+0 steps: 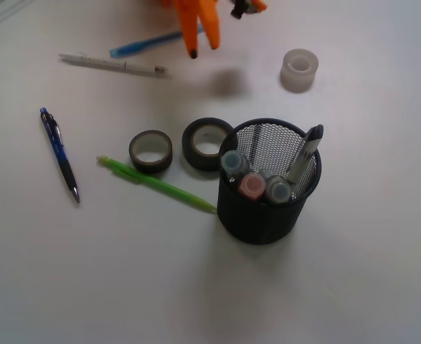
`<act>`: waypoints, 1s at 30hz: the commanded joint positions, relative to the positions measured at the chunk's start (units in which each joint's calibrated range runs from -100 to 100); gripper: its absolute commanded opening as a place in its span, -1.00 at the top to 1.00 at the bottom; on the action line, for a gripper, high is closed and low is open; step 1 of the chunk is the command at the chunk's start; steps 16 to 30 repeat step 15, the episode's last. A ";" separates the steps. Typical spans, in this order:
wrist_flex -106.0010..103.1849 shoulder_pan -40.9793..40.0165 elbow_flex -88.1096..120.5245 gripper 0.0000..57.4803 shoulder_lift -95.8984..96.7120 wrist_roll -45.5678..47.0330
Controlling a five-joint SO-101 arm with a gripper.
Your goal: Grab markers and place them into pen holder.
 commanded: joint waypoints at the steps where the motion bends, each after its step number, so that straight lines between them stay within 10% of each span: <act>1: 6.82 3.88 2.12 -0.46 -10.98 -3.32; 30: 9.97 4.93 1.85 -0.45 -10.04 -5.62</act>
